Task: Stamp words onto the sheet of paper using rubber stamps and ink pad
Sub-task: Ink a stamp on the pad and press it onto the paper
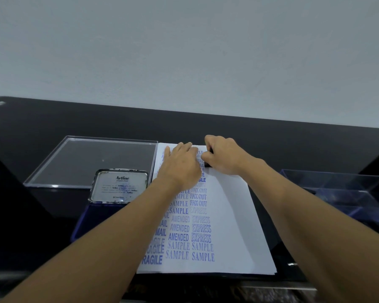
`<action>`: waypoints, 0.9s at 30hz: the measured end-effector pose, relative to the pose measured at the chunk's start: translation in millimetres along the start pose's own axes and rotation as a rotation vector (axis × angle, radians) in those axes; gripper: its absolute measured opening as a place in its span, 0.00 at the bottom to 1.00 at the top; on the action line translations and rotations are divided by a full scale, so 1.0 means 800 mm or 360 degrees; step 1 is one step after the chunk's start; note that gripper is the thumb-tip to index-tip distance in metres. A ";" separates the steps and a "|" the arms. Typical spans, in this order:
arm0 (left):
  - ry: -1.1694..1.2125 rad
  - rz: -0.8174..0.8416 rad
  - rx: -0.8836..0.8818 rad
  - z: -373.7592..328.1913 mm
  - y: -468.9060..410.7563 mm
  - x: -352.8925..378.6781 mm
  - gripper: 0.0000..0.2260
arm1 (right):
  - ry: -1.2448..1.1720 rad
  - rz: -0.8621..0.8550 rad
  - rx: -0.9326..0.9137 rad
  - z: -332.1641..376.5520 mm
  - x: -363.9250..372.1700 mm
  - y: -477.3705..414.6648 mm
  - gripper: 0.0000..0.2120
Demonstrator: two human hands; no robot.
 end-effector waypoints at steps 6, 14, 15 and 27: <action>0.0011 -0.0022 0.0004 0.000 0.001 -0.002 0.16 | 0.0013 -0.0016 -0.0004 0.000 0.000 -0.003 0.13; 0.0019 0.0025 -0.0020 0.001 0.001 0.001 0.17 | -0.0052 -0.0063 -0.0049 0.002 0.003 0.013 0.12; 0.0016 0.0022 -0.0017 0.001 0.001 0.001 0.18 | -0.0056 -0.0074 -0.0048 0.002 0.003 0.014 0.12; 0.0011 0.0001 -0.0013 0.000 0.001 0.000 0.16 | -0.0015 -0.0019 0.0042 -0.001 0.000 -0.002 0.12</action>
Point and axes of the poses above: each hand's wrist, its own y-axis away from the middle knuckle, its own x-axis out of the palm, z = x × y, the point moved 8 cm from there along -y, towards the middle knuckle, and after that the axes turned 8 degrees about x, right-handed, at the moved point
